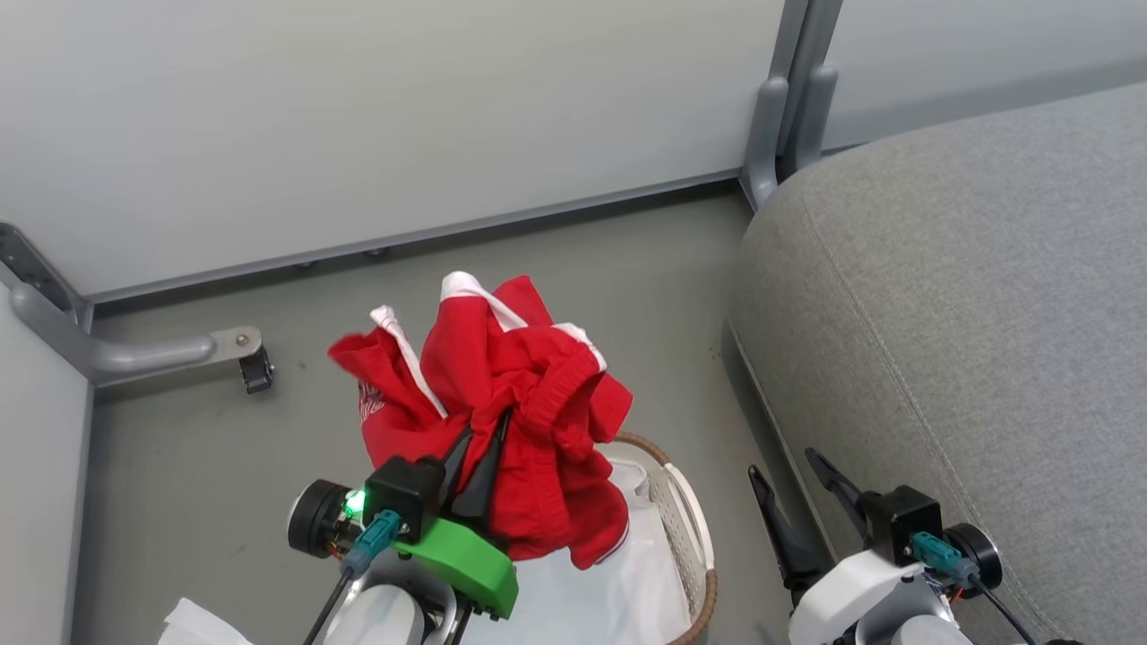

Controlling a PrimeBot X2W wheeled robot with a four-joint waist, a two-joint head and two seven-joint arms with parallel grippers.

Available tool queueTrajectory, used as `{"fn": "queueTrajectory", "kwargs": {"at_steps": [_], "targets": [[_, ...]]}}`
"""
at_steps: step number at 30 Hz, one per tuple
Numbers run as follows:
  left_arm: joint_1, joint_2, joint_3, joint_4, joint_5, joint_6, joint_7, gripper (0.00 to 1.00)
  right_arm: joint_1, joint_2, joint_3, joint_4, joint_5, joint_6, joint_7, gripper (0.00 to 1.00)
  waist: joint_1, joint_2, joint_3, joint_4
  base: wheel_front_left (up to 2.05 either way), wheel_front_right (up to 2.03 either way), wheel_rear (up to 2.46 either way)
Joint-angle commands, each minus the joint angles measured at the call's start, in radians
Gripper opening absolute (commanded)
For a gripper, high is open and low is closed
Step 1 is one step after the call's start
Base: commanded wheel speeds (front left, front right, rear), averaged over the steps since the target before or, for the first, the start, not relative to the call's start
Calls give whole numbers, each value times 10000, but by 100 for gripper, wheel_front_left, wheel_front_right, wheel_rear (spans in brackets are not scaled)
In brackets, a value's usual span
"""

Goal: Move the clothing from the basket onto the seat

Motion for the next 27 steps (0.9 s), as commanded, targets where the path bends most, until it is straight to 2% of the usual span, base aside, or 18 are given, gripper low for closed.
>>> {"fn": "queueTrajectory", "kwargs": {"at_steps": [1,8,13,22,27], "targets": [[129,-5,53,-251,-18,-42,-39,0,142,0,10,20,7,-10,-21,100,1,0,-303,45,0,0,0],[74,-18,-41,-1211,-66,-42,-40,0,362,14,144,23,45,-10,-20,100,1,0,-498,6,0,0,0],[119,-15,-127,-1395,-150,-36,-40,0,396,49,362,-87,152,-10,-20,100,1,0,-547,8,0,0,0],[161,-18,-360,-1426,-240,-36,-40,0,-316,-13,1871,-1135,1643,-10,-21,100,1,0,-516,56,0,0,0],[190,-20,-653,-1400,-333,-37,-40,0,-1058,-244,2914,-1247,2620,-10,-21,100,1,0,-528,138,0,0,0]]}}
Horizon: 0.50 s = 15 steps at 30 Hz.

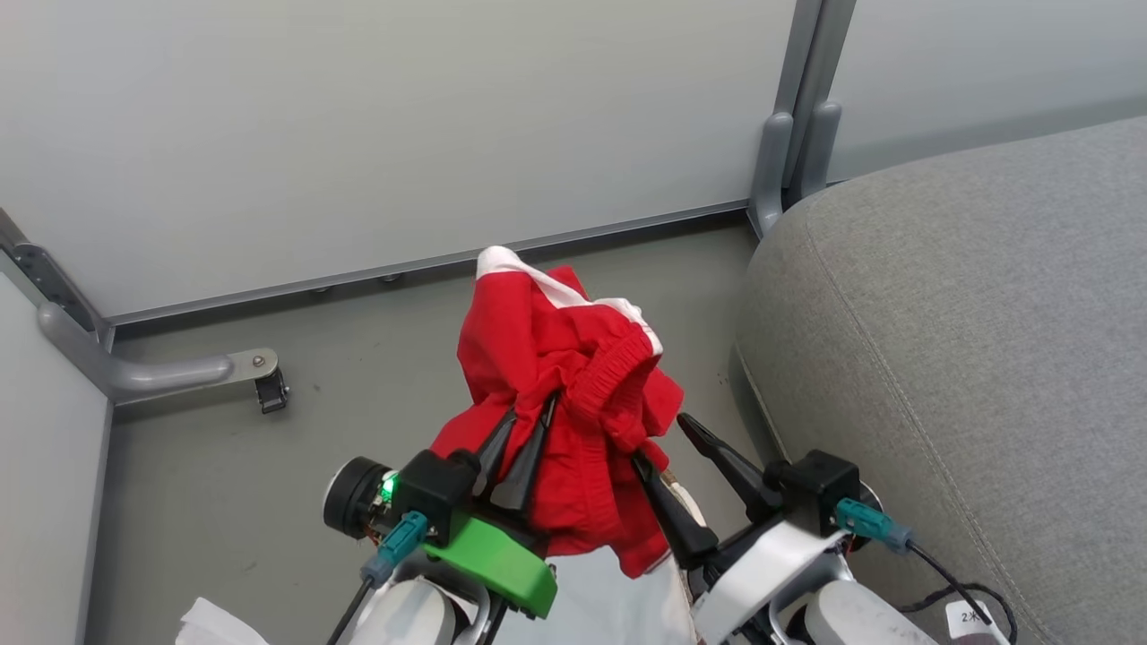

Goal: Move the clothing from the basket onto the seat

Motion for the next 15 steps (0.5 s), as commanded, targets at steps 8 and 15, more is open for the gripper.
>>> {"fn": "queueTrajectory", "kwargs": {"at_steps": [8,15], "targets": [[118,6,-504,-8,-248,-29,-40,0,-1106,-98,804,730,872,-10,-18,100,1,0,-10,275,0,0,0],[2,4,-886,39,-332,-29,-40,0,-1590,-153,1328,1071,1216,-10,-18,100,1,0,-6,512,0,0,0]]}}
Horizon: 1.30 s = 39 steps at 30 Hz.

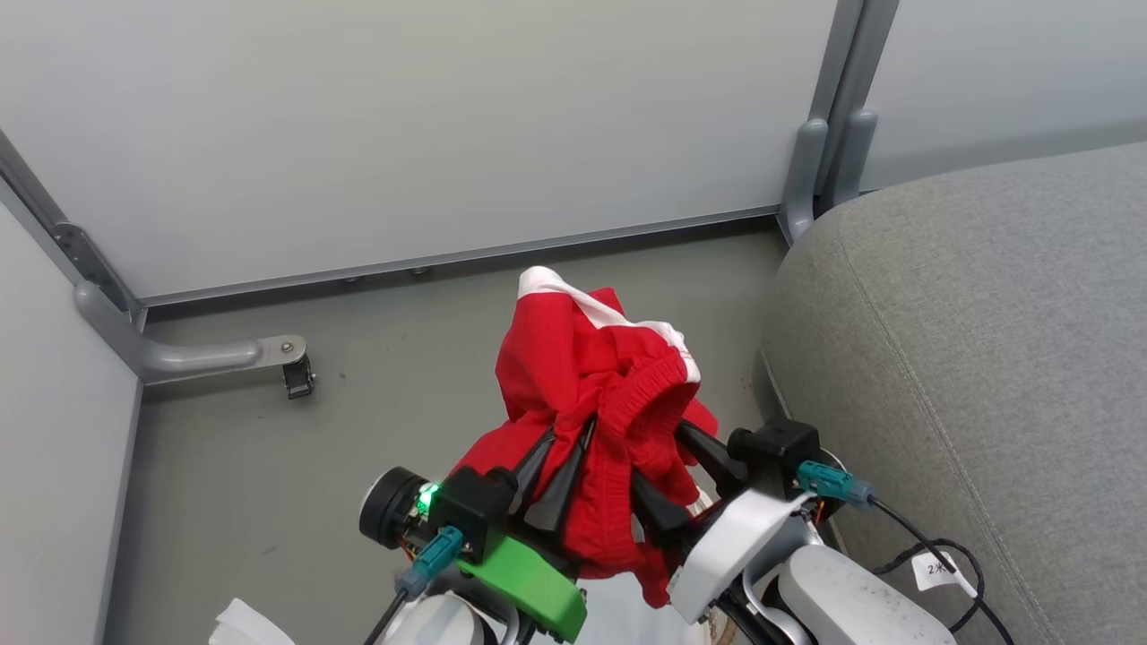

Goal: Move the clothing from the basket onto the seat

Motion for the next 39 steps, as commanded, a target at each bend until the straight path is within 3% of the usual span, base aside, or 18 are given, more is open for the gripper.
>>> {"fn": "queueTrajectory", "kwargs": {"at_steps": [1,16,18,20,21,22,23,29,30,31,32,33,39], "targets": [[-23,4,-68,6,-85,-29,-40,0,-175,-82,95,180,-82,-10,-18,100,1,0,-2,67,0,0,0],[-224,-7,-1134,99,-650,-31,-40,0,-727,268,510,1379,-360,-10,-18,100,1,0,-31,557,0,0,0],[-248,-7,-1232,115,-703,-31,-40,0,-789,295,511,1430,-407,-10,-18,93,1,0,-37,624,0,0,0],[-252,-7,-1292,130,-742,-31,-40,0,-774,301,454,1485,-464,-10,-18,70,1,0,-49,684,0,0,0],[-250,-7,-1308,138,-766,-31,-40,0,-767,303,426,1510,-484,-10,-18,44,1,0,-53,711,0,0,0],[-255,-7,-1322,148,-758,-31,-40,0,-756,306,419,1573,-505,-10,-18,28,1,0,-57,730,0,0,0],[-258,-7,-1326,156,-757,-31,-40,0,-745,309,417,1631,-532,-10,-18,0,1,0,-63,750,0,0,0],[-248,-4,-1171,232,-574,-31,-40,0,-705,292,345,1630,-601,-10,-18,0,1,0,-58,734,0,0,0],[-228,-4,-1122,226,-540,-31,-40,5,-685,281,319,1606,-617,-10,-18,0,1,0,-53,716,0,0,0],[-201,-3,-1053,201,-505,-31,-40,41,-661,266,246,1547,-645,-10,-19,0,1,0,-46,691,0,0,0],[-174,-3,-1012,185,-497,-31,-40,86,-640,256,195,1486,-693,-10,-19,0,1,0,-39,670,0,0,0],[-147,0,-980,186,-484,-29,-39,100,-592,251,157,1445,-736,-10,-19,0,1,0,-32,640,0,0,0],[-41,6,-606,123,-337,2,-22,100,-381,172,-258,1177,-909,-10,-21,0,1,0,49,337,0,0,0]]}}
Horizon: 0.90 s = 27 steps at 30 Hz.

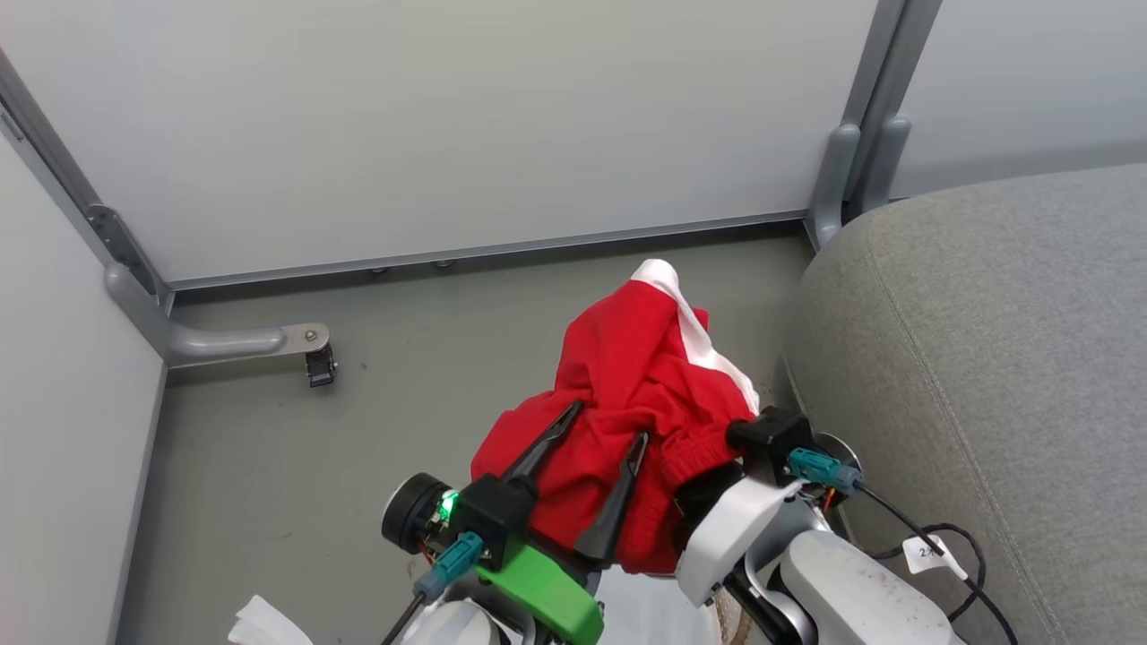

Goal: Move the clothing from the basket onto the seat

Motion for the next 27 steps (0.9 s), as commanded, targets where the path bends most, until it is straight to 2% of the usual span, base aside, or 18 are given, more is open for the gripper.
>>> {"fn": "queueTrajectory", "kwargs": {"at_steps": [1,8,22,27], "targets": [[81,10,109,-24,70,12,1,100,123,-76,-85,-62,-53,-10,-24,0,0,0,52,-192,0,0,0],[117,10,440,2,227,6,3,100,260,-206,-693,-176,-131,-10,-24,0,0,0,205,-1190,0,0,0],[-149,15,822,75,493,-19,3,100,542,-399,-1225,-581,-33,-10,-24,0,0,0,635,-4401,0,0,0],[-242,19,833,216,531,-28,3,100,614,-440,-1307,-689,-35,-10,-24,0,0,0,787,-5260,0,0,0]]}}
